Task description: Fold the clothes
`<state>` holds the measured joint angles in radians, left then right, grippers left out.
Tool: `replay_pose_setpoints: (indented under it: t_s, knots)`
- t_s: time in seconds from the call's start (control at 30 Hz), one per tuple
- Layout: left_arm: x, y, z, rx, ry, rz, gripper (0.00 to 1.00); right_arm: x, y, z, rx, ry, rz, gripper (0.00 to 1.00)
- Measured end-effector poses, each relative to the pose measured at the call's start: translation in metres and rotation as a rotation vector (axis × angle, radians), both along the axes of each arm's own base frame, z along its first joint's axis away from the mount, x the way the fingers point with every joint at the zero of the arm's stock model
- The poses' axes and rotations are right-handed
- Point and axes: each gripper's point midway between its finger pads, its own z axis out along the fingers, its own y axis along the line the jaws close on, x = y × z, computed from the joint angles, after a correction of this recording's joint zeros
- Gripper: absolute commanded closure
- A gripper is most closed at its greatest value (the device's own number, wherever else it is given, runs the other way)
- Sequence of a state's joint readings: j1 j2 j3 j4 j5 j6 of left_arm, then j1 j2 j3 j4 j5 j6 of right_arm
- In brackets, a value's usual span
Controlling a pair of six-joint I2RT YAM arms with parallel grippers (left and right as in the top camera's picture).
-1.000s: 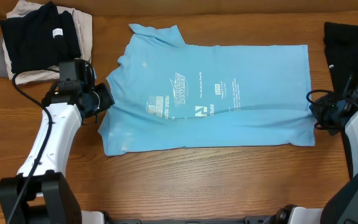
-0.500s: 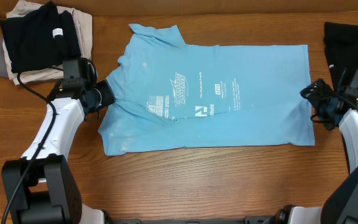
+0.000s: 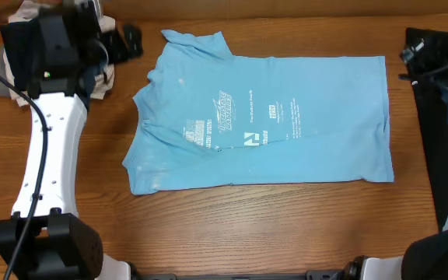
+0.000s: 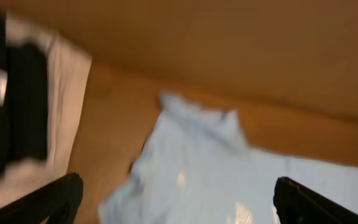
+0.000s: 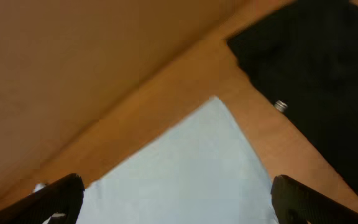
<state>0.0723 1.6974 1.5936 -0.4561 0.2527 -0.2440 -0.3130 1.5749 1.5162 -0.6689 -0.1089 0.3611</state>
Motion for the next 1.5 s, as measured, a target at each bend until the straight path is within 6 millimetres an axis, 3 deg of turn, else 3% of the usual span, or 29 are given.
replay_pose_setpoints:
  t_s: [0.1, 0.17, 0.23, 0.3, 0.43, 0.53, 0.6, 0.83, 1.13, 1.5]
  knots:
    - [0.024, -0.01, 0.021, 0.023, -0.076, -0.048, 0.0, 0.014, 0.02, -0.005, -0.013, -0.004, 0.066, 0.0]
    - [0.045, -0.017, 0.019, 0.03, -0.091, -0.076, 0.0, 0.025, 0.033, -0.019, -0.019, 0.024, 0.113, 0.0]
    - [0.065, -0.024, 0.005, 0.033, -0.087, -0.099, 0.0, 0.039, 0.045, -0.043, -0.029, 0.077, 0.167, 0.0]
    - [0.087, -0.029, -0.022, 0.035, -0.068, -0.116, 0.0, 0.051, 0.054, -0.07, -0.042, 0.13, 0.214, 0.0]
    - [0.116, -0.04, -0.095, 0.031, 0.011, -0.138, 0.02, 0.062, 0.067, -0.134, -0.053, 0.262, 0.278, 0.0]
    - [0.129, -0.044, -0.137, 0.031, 0.04, -0.142, 0.05, 0.064, 0.065, -0.163, -0.062, 0.322, 0.286, 0.0]
    - [0.138, -0.044, -0.154, 0.032, 0.03, -0.14, 0.11, 0.064, 0.062, -0.172, -0.065, 0.342, 0.284, 0.0]
    - [0.164, -0.045, -0.182, 0.02, -0.034, -0.126, 0.12, 0.067, 0.059, -0.171, -0.086, 0.347, 0.285, 0.0]
    - [0.167, -0.045, -0.256, -0.004, 0.029, -0.109, 0.17, 0.066, 0.057, -0.171, -0.094, 0.354, 0.28, 0.0]
    - [0.176, -0.045, -0.253, -0.007, -0.025, -0.106, 0.22, 0.063, 0.056, -0.173, -0.096, 0.367, 0.276, 0.0]
